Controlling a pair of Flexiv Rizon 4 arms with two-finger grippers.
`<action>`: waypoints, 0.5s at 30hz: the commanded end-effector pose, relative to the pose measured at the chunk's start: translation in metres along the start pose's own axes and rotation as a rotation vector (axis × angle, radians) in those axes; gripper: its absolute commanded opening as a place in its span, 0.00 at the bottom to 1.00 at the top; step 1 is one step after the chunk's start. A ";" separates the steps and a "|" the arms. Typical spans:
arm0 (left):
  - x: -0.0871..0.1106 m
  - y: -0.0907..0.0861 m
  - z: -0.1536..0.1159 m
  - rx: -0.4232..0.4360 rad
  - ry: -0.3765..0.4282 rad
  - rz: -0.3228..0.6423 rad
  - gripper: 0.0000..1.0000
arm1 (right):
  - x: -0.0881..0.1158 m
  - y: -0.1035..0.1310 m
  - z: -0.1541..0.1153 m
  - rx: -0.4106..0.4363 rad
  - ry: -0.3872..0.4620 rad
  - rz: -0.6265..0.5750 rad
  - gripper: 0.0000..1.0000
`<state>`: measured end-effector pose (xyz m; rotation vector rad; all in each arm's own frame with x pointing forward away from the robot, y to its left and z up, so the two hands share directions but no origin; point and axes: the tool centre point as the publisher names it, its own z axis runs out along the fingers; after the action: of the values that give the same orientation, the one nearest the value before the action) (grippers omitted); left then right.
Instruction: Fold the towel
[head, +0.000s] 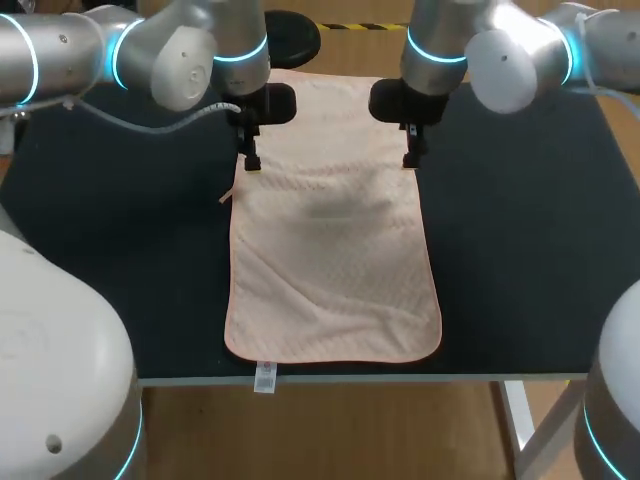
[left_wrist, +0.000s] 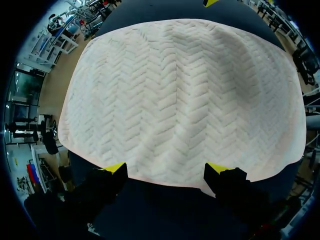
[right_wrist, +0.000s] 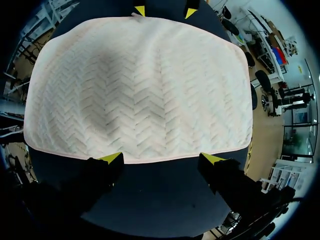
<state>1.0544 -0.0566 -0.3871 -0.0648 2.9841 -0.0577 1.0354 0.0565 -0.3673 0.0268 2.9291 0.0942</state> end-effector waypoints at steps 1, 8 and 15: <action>0.000 0.000 -0.001 -0.002 0.003 0.001 1.00 | 0.000 0.000 -0.002 0.003 0.002 0.000 1.00; 0.004 -0.003 0.014 -0.001 0.033 0.006 1.00 | -0.001 0.004 0.017 0.003 0.019 0.010 1.00; 0.008 -0.004 0.024 0.001 0.042 0.017 1.00 | -0.001 0.010 0.032 -0.003 0.036 0.012 1.00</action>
<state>1.0469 -0.0602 -0.4055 -0.0418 3.0203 -0.0592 1.0356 0.0638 -0.3889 0.0462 2.9536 0.1050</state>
